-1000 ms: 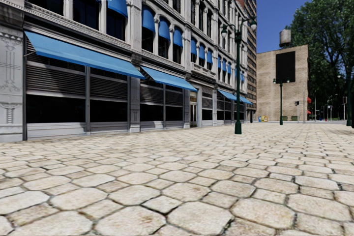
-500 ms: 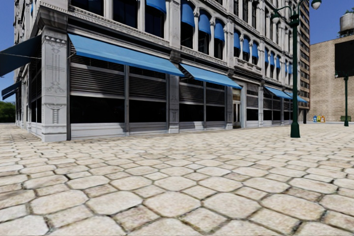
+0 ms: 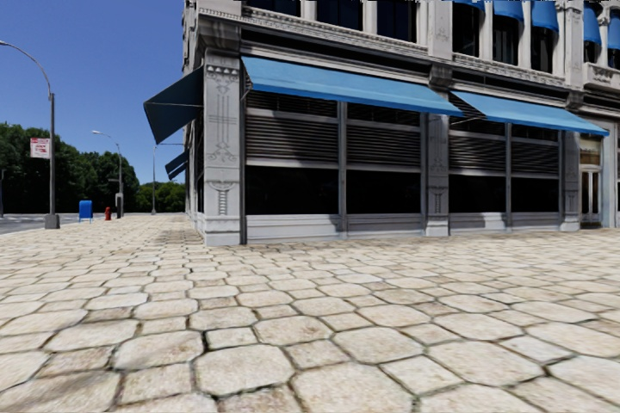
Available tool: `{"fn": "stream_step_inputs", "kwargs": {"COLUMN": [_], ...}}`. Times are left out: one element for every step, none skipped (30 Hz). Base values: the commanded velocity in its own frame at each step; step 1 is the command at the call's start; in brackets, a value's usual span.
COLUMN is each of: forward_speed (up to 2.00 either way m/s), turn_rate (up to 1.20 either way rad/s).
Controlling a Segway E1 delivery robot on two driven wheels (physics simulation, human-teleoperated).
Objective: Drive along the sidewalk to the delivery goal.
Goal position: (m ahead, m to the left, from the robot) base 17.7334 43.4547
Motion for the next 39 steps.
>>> {"fn": "stream_step_inputs", "kwargs": {"forward_speed": [2.0, 2.0, 2.0, 2.0, 2.0, 2.0, 2.0, 2.0, 2.0, 2.0, 2.0, 2.0, 2.0, 2.0, 2.0, 2.0, 2.0, 2.0, 2.0, 2.0, 2.0, 2.0, 2.0, 2.0, 2.0, 2.0, 2.0, 2.0, 2.0, 2.0, 2.0, 2.0, 2.0, 2.0, 2.0, 2.0, 2.0, 2.0, 2.0], "turn_rate": [0.82, 0.82, 0.82, 0.82, 0.82, 0.82, 0.82, 0.82, 0.82, 0.82, 0.82, 0.82, 0.82, 0.82, 0.82, 0.82, 0.81, 0.72, 0.72, 0.0, 0.0, 0.0, 0.0, 0.0, 0.0, 0.0, 0.0, 0.0, 0.0, 0.0, 0.0, 0.0, 0.0, 0.0, 0.0, 0.0, 0.0, 0.0, 0.0]}}
